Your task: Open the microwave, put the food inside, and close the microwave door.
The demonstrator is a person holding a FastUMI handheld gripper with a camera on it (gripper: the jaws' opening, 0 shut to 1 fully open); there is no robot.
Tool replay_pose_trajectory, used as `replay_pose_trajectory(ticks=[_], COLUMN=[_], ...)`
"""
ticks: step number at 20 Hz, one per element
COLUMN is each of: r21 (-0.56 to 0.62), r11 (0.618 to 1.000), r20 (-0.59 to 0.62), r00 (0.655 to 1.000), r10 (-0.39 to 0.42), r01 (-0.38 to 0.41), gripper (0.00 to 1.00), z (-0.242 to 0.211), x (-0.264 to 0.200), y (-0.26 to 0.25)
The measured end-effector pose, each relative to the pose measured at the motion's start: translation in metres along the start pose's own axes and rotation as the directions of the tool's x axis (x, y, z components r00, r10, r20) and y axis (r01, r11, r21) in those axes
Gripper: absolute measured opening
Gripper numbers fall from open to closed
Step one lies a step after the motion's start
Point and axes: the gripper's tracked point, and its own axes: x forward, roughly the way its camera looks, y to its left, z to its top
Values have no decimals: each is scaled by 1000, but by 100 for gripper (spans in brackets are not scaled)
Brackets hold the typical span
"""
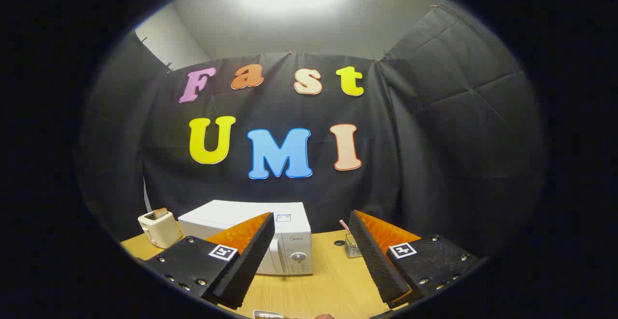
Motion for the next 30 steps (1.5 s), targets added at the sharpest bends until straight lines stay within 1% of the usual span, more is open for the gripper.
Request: replay_pose_trajectory(ticks=[6,18,24,30], r21=[2,-29,-34,-14], r11=[1000,997,994,990], r20=[4,8,-17,-49], r00=[1000,998,995,989], r10=[15,69,102,138], r01=[-15,-69,-102,-139], gripper=[99,99,98,98], z=[2,-2,-14,-38], x=[9,28,52,90], y=[-1,21,30,40])
